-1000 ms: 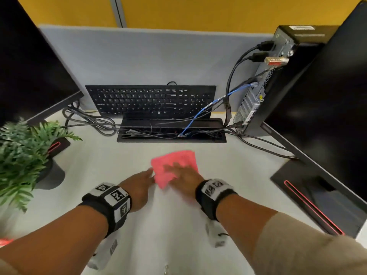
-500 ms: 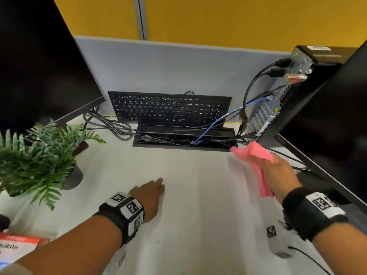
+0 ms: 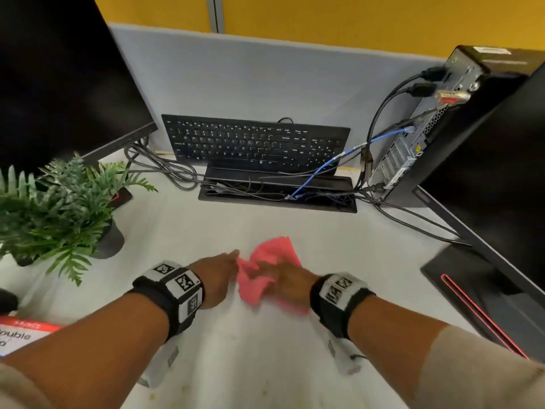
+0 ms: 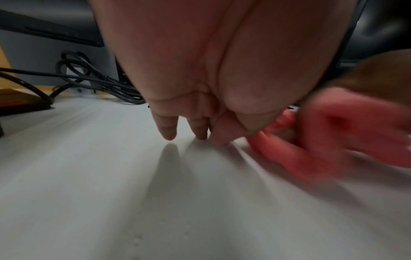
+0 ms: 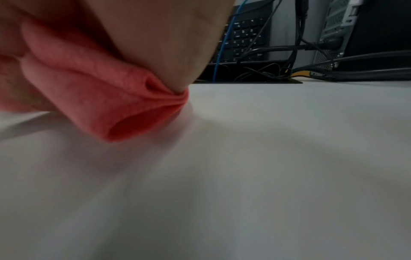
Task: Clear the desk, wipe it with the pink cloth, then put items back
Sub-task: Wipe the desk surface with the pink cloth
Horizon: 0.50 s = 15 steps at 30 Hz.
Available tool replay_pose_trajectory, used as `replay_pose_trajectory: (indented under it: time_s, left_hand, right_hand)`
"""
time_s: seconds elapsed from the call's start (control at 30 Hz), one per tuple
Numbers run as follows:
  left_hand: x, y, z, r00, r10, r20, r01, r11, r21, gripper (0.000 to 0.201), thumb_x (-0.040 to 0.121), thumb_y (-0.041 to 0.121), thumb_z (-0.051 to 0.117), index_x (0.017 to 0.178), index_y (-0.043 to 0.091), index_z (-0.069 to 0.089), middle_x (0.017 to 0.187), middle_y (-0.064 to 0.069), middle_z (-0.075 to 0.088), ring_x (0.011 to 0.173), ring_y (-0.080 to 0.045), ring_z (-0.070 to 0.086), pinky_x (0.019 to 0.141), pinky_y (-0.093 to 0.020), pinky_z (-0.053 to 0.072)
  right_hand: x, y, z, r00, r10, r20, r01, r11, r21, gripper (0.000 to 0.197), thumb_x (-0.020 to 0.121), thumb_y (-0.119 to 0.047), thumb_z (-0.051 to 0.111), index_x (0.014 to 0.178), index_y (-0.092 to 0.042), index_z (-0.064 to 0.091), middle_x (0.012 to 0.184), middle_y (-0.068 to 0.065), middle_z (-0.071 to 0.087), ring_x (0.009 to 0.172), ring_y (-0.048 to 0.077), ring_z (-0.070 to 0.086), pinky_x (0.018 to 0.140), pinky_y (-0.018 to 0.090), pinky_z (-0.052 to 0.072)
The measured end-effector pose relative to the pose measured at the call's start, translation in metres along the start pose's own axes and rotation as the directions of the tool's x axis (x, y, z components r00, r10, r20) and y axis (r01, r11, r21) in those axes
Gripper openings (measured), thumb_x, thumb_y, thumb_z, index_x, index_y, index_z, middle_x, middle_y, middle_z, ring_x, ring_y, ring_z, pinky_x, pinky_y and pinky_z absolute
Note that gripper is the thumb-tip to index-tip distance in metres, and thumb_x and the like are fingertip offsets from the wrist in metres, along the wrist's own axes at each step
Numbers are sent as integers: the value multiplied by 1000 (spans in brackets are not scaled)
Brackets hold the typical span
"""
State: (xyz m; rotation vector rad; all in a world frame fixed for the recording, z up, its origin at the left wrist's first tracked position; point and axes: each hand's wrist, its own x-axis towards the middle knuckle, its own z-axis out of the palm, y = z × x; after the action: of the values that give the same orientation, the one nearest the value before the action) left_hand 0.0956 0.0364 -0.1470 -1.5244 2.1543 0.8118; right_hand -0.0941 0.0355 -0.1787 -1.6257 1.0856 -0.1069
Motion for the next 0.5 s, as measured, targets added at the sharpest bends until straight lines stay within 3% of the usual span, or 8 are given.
replay_pose_trajectory:
  time_s: [0.07,0.1,0.2,0.27,0.3,0.33,0.4,0.5]
  left_hand:
    - [-8,-1,-2,998,-20,51,19,1000,14,68,92,-3,36,154,14,15,164,-2,-1,151,-15,10,122,-25,10]
    - [-13,-1,-3,997,-30,67,28,999,26,69,93,-3,36,155,15,12,163,-1,-4,151,-14,9,122,-25,8]
    - [-20,-2,0,995,-49,84,44,997,57,72,93,-5,37,155,16,9,163,1,-5,151,-15,8,122,-27,10]
    - [-21,-5,2,995,-52,88,46,997,62,73,93,-5,38,155,16,7,163,2,-6,151,-15,7,122,-28,10]
    - [-21,-7,3,996,-48,79,44,998,54,72,93,-4,37,155,16,7,163,3,-5,151,-14,7,122,-26,9]
    - [-19,-10,5,997,-47,59,45,998,34,70,94,-2,37,155,17,8,163,4,-4,151,-13,7,122,-25,7]
    - [-18,-17,6,997,-73,-1,73,997,-5,66,96,2,36,155,17,10,164,3,1,151,-12,8,121,-23,4]
    - [-18,-27,5,985,-165,-41,165,986,-16,63,98,7,35,155,14,8,163,-1,4,151,-15,8,121,-26,3]
  right_hand:
    - [-42,13,13,962,195,191,-231,954,191,39,90,-12,61,129,-10,56,137,7,50,131,18,34,112,38,25]
    - [-60,27,17,953,255,165,-287,934,211,40,93,-11,57,133,-12,54,145,6,43,134,14,31,115,32,20]
    - [-110,33,18,939,179,295,-217,971,102,33,93,-10,55,125,-14,61,126,9,56,116,13,53,100,16,35]
    - [-128,19,1,920,223,324,-264,960,88,24,86,-15,58,107,-20,69,108,4,67,109,20,63,92,17,43]
    - [-133,12,-14,934,178,311,-249,947,205,19,84,-16,59,97,-9,71,100,10,71,101,25,68,91,24,48]
    - [-135,7,-31,966,162,201,-221,919,325,24,84,-21,60,89,-1,73,97,18,72,93,28,70,91,32,50]
    - [-129,-4,-66,951,251,-178,-180,923,339,26,82,-36,60,79,-16,77,91,18,73,77,22,69,80,34,50]
    - [-84,-1,-105,758,262,-597,-89,949,304,21,86,-34,55,91,-24,73,90,3,75,78,20,70,65,28,51]
